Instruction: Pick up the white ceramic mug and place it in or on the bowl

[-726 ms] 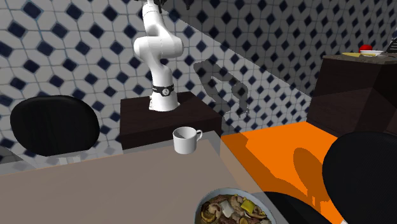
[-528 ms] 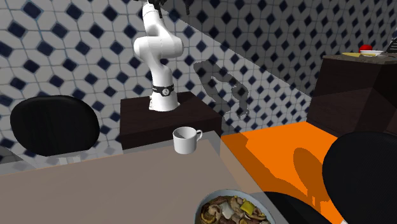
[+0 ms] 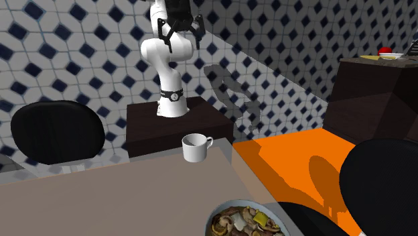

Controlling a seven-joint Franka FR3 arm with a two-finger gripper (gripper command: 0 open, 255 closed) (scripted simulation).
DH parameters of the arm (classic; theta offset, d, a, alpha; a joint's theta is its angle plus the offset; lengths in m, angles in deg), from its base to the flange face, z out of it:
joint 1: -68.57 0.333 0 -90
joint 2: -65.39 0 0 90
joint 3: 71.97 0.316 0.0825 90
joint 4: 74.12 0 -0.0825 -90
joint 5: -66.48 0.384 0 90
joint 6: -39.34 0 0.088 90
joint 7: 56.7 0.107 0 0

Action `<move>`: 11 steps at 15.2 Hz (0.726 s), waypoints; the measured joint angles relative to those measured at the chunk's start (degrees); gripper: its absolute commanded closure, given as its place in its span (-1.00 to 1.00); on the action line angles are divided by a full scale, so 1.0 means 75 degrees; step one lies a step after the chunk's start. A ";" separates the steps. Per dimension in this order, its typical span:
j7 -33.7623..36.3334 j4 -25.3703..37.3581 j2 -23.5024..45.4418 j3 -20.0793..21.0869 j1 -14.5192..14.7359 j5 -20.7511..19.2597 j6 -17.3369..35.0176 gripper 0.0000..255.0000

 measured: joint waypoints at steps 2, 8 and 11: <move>-0.0094 -0.0398 0.0179 -0.0027 -0.0009 -0.0038 0.0544 -1.00; -0.0366 -0.1530 0.0819 -0.0111 -0.0035 -0.0135 0.2228 -1.00; -0.0525 -0.1948 0.1433 -0.0177 -0.0038 -0.0166 0.3226 -1.00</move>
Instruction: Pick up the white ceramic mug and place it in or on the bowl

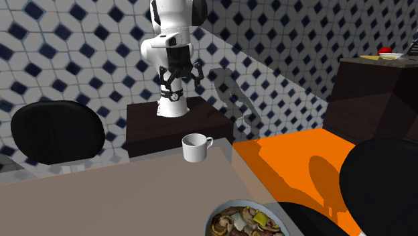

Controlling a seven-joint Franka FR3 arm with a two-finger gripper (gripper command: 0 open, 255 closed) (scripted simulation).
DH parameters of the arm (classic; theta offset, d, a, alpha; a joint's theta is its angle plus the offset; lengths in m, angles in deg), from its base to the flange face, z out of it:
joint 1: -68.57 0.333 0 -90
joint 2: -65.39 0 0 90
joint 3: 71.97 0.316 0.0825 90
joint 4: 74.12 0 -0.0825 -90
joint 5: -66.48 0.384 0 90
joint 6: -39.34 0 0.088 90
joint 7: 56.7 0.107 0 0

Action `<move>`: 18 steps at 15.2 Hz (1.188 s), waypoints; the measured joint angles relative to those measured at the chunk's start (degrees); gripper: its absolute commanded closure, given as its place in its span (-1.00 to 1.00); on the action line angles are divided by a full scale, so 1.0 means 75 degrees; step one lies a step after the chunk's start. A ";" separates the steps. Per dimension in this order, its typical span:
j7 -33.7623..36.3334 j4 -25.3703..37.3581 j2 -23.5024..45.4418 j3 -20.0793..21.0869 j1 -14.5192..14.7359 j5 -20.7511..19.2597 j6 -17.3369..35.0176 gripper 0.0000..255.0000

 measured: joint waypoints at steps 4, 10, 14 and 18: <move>-0.0207 -0.0320 0.1053 -0.0086 0.0040 0.0016 0.1325 -1.00; -0.0724 -0.0468 0.3264 -0.0271 0.0261 0.0378 0.3591 -1.00; -0.1434 -0.0303 0.4648 -0.0336 0.0362 0.1036 0.4759 -1.00; -0.1911 -0.0178 0.5353 -0.0126 0.0328 0.1671 0.5320 -1.00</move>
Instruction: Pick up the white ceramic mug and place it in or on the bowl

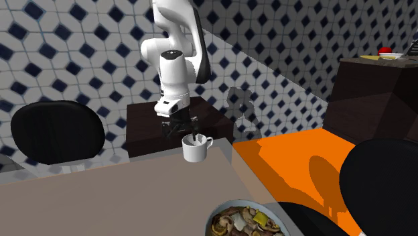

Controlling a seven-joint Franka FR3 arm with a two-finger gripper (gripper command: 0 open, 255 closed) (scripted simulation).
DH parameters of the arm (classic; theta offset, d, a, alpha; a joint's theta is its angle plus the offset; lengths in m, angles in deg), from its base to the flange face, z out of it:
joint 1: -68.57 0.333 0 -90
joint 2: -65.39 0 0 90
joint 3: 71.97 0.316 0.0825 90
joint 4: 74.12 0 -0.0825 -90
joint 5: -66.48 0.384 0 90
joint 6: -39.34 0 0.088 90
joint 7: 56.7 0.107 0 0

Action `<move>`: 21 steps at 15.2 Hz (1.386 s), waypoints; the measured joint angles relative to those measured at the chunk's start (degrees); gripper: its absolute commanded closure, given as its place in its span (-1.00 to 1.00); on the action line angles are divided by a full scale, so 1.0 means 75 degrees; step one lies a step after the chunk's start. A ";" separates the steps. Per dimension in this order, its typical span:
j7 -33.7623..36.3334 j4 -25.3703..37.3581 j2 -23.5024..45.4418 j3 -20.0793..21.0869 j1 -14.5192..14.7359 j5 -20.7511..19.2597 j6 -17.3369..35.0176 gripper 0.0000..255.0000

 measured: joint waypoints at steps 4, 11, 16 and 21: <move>-0.0506 0.0139 0.0660 0.0418 -0.0235 0.0672 0.0514 -1.00; -0.0588 0.0179 0.0801 0.0529 -0.0304 0.0796 0.0619 1.00; -0.0589 0.0180 0.0803 0.0530 -0.0305 0.0797 0.0620 1.00; -0.0589 0.0181 0.0803 0.0530 -0.0305 0.0797 0.0620 1.00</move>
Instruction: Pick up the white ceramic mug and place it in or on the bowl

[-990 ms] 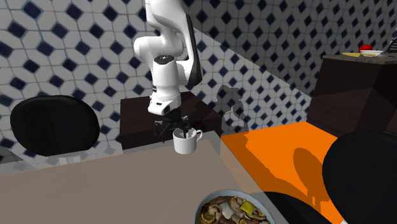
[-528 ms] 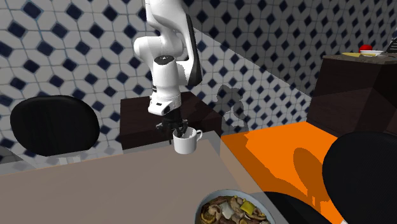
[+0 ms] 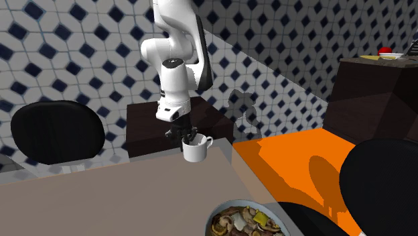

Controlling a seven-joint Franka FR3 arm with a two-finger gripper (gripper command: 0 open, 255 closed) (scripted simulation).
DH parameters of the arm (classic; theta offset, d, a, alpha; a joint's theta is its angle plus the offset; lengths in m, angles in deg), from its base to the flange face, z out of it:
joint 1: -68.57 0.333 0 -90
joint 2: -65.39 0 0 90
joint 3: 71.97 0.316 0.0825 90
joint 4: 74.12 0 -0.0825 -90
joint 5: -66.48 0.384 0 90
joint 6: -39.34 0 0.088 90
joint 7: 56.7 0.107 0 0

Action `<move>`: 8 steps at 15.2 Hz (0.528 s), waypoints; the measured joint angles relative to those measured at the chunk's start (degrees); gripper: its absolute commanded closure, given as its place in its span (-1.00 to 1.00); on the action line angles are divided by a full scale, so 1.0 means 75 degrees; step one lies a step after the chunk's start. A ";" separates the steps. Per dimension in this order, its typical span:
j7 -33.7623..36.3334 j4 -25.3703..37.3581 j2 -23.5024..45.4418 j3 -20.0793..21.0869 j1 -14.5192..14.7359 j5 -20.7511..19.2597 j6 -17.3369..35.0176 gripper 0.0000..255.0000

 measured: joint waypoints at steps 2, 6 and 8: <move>0.0132 -0.0049 -0.0194 -0.0158 0.0114 -0.0168 -0.0145 1.00; 0.0620 -0.0200 -0.0833 -0.0586 0.0389 -0.0793 -0.0622 1.00; 0.0865 -0.0265 -0.1171 -0.0749 0.0442 -0.1142 -0.0884 1.00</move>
